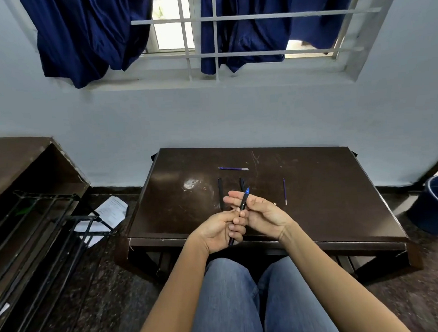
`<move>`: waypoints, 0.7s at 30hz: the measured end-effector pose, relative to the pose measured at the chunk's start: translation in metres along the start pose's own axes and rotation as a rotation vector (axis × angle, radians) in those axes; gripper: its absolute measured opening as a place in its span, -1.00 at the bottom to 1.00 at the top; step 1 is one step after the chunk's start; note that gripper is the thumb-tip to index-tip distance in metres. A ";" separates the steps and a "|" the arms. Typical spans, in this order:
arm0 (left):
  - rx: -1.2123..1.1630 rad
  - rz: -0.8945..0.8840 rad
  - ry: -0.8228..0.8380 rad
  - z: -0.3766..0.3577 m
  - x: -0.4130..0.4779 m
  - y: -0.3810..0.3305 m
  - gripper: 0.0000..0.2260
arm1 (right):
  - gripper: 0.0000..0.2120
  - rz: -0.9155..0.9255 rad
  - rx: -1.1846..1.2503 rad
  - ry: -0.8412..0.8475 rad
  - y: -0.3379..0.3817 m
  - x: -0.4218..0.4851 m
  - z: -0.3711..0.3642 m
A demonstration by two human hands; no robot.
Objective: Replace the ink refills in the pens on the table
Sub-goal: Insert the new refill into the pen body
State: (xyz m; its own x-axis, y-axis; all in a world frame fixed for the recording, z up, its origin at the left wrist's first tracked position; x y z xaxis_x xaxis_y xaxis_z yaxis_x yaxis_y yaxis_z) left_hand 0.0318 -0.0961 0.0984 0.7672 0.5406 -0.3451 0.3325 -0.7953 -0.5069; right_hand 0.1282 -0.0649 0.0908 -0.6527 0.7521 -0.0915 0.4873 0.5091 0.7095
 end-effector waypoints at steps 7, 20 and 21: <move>0.169 -0.061 -0.227 0.026 0.009 -0.008 -0.75 | -0.78 -0.003 -0.093 -0.348 -0.006 0.016 0.021; 0.838 -0.049 -0.808 0.084 0.027 -0.013 -0.74 | -0.72 -0.354 -0.314 -0.477 -0.036 0.053 0.067; 0.736 -0.070 -0.792 0.087 0.026 -0.013 -0.75 | -0.72 -0.359 -0.375 -0.463 -0.030 0.057 0.074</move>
State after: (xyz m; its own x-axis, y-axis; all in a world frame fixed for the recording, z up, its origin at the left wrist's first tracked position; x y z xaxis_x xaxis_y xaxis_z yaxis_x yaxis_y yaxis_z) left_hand 0.0002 -0.0479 0.0270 0.0996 0.8120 -0.5751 -0.2511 -0.5388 -0.8041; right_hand 0.1192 -0.0061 0.0123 -0.3805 0.7077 -0.5953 0.0000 0.6438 0.7652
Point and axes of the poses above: each hand's wrist, its own x-axis towards the middle knuckle, its own z-axis out of the back of the hand, y = z × x, the point moved 5 cm from there along x, towards the middle knuckle, and after that the axes turned 6 degrees about y, right-handed, at the moved point
